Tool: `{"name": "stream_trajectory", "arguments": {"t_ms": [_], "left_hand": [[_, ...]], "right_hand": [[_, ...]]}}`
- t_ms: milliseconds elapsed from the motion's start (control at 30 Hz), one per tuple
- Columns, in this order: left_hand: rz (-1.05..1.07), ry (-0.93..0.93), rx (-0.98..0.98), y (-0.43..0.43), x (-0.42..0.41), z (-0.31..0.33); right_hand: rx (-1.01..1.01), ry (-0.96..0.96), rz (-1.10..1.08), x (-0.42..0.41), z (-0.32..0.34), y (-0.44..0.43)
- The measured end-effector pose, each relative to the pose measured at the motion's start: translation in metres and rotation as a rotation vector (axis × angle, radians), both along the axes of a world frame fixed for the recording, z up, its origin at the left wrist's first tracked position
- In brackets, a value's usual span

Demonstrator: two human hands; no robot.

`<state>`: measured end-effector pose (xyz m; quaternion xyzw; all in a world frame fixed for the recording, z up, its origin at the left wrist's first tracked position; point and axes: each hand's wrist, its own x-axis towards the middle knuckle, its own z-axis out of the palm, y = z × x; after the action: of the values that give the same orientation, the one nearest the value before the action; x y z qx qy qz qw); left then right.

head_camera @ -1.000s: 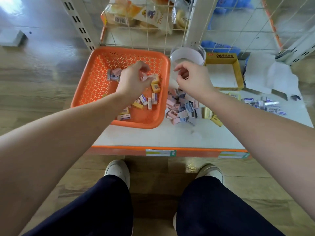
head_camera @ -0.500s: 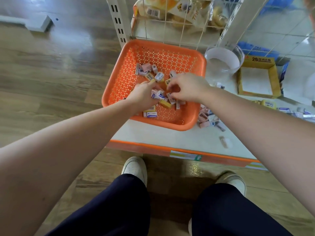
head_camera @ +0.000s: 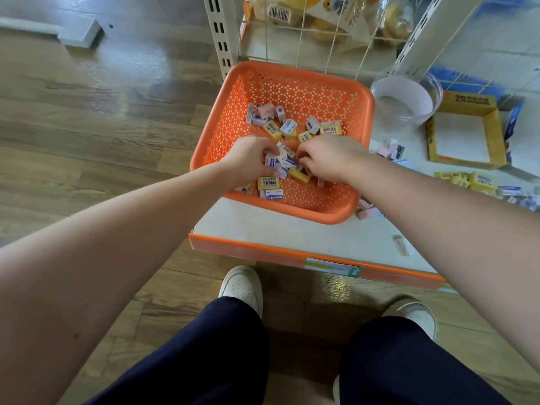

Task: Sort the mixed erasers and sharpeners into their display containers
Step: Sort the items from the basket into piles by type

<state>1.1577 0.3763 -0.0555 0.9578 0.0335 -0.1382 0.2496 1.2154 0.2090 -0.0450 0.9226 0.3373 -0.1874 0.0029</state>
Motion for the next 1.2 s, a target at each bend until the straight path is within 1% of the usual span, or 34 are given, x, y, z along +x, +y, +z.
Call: {"name": "stream_trajectory", "arguments": {"t_ms": [100, 167, 233, 367, 533, 633, 700, 800, 867, 1033, 1200], "left_hand": [[0.012, 0.055, -0.030, 0.009, -0.001, 0.001], [0.028, 0.048, -0.047, 0.012, -0.001, 0.001], [0.047, 0.019, -0.058, 0.012, -0.001, 0.002], [0.118, -0.020, -0.083, 0.011, -0.001, 0.003], [0.308, -0.064, -0.195, 0.014, 0.002, 0.003], [0.348, -0.032, -0.268, 0.013, 0.003, 0.004], [0.364, -0.024, -0.294, 0.013, 0.003, 0.005], [0.413, -0.058, -0.310, 0.013, 0.002, 0.007], [0.455, -0.076, -0.329, 0.013, 0.002, 0.008], [0.458, -0.063, -0.362, 0.013, 0.002, 0.009], [0.427, -0.053, -0.370, 0.013, 0.003, 0.006]], "right_hand": [[0.082, 0.068, -0.065, 0.001, -0.003, 0.004], [0.187, 0.142, -0.132, 0.000, -0.006, 0.008], [0.226, 0.181, -0.155, -0.002, -0.010, 0.011], [0.222, 0.161, -0.138, -0.004, -0.015, 0.012], [0.223, 0.120, -0.166, 0.001, -0.020, 0.014], [0.185, 0.107, -0.161, 0.001, -0.024, 0.015], [0.201, 0.114, -0.173, 0.000, -0.023, 0.015], [0.254, 0.127, -0.226, 0.001, -0.022, 0.014], [0.233, 0.130, -0.224, 0.001, -0.022, 0.014], [0.128, 0.081, -0.178, 0.000, -0.024, 0.017], [0.145, 0.031, -0.257, 0.002, -0.025, 0.016]]}}
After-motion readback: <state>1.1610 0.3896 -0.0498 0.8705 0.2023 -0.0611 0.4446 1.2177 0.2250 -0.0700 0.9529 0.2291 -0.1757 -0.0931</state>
